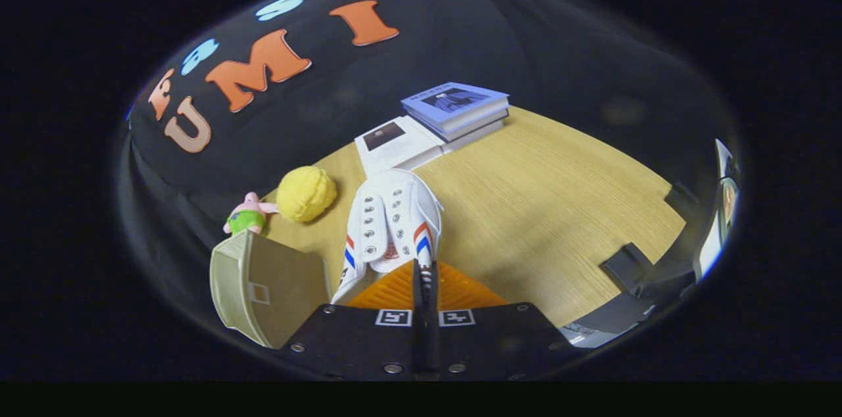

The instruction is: Open the storage box then place both shoes into the box .Put the left shoe in first, then the right shoe, with the right side of both shoes facing outward in a uniform manner.

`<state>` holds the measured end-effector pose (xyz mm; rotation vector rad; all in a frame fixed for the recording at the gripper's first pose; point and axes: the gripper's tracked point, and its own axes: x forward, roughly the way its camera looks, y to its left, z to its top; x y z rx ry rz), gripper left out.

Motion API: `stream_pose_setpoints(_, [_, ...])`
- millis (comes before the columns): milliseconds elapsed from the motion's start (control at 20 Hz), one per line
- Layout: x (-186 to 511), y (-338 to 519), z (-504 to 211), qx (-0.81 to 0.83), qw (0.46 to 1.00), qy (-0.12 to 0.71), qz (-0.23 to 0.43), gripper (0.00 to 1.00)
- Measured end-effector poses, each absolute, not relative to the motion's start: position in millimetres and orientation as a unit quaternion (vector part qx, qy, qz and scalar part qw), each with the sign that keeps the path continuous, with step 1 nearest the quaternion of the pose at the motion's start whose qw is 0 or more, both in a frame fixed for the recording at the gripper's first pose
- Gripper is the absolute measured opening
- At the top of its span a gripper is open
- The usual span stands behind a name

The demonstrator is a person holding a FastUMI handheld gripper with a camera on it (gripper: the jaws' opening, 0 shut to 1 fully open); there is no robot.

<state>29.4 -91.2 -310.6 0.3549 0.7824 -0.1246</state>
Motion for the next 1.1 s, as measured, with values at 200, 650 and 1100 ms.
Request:
stream_pose_setpoints(200, [28.1,-27.4,-272.3,0.178,0.917,0.357,-0.024,0.0])
stream_pose_setpoints(650, [13.3,115.1,-250.4,0.154,0.922,0.352,0.05,0.0])
stream_pose_setpoints(1100, [1.6,151.2,-291.1,0.096,0.916,0.389,0.035,0.01])
